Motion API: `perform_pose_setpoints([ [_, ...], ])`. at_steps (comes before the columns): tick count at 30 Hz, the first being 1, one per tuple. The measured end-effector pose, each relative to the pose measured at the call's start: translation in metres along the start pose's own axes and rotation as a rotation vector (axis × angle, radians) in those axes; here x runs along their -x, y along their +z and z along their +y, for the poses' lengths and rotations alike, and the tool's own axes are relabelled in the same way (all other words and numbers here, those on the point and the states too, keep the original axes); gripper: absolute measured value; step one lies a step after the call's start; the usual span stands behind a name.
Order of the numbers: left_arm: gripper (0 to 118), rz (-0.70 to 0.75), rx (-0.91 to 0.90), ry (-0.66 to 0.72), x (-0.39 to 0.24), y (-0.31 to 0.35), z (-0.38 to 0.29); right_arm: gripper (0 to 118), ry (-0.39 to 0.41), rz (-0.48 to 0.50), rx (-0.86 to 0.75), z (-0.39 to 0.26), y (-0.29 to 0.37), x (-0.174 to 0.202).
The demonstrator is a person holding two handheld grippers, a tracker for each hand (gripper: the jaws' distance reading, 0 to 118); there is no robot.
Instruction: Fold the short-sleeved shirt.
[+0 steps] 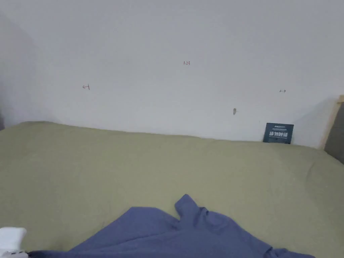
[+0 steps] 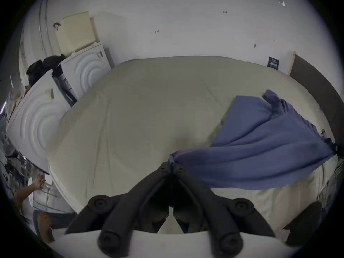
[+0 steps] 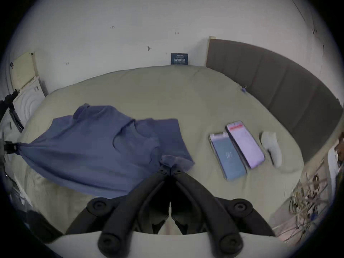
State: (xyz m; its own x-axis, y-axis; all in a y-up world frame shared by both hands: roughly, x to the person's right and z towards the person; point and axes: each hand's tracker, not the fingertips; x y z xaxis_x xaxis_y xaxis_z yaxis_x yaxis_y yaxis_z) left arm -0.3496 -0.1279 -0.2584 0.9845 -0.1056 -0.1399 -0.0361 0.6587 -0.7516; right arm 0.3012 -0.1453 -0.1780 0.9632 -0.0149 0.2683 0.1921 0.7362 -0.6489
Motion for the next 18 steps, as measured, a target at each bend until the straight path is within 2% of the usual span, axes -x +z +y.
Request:
perform_pose_setpoints([
  [2,0,-0.002,0.01,0.007,0.009,0.008,-0.016,0,0.01,-0.014,0.003,-0.016,0.012,-0.008],
  [4,0,-0.011,0.022,0.011,0.014,0.011,-0.029,0,-0.046,0.013,0.036,-0.028,0.016,-0.015],
  [6,0,-0.025,0.041,0.015,0.016,0.007,-0.04,0,-0.062,0.006,0.044,-0.036,0.013,-0.017],
  [11,0,-0.047,0.067,0.043,0.018,-0.003,-0.058,0,-0.018,-0.011,0.057,-0.045,0.006,-0.008],
  [12,2,-0.054,0.068,0.054,0.02,-0.004,-0.059,13,-0.01,-0.016,0.048,-0.046,0.008,-0.004],
  [13,10,-0.063,0.072,0.066,0.021,-0.005,-0.06,37,-0.01,-0.017,0.047,-0.046,0.01,-0.001],
  [14,31,-0.078,0.063,0.072,0.021,-0.004,-0.063,72,-0.014,-0.021,0.046,-0.045,0.012,0.002],
  [15,79,-0.082,0.042,0.077,0.022,-0.002,-0.065,113,-0.023,-0.016,0.042,-0.044,0.013,0.003],
  [16,106,-0.074,0.034,0.081,0.022,0.0,-0.065,116,-0.027,-0.003,0.043,-0.044,0.015,0.006],
  [18,111,-0.069,0.014,0.093,0.022,0.007,-0.066,109,-0.022,0.009,-0.004,-0.044,0.028,0.017],
])
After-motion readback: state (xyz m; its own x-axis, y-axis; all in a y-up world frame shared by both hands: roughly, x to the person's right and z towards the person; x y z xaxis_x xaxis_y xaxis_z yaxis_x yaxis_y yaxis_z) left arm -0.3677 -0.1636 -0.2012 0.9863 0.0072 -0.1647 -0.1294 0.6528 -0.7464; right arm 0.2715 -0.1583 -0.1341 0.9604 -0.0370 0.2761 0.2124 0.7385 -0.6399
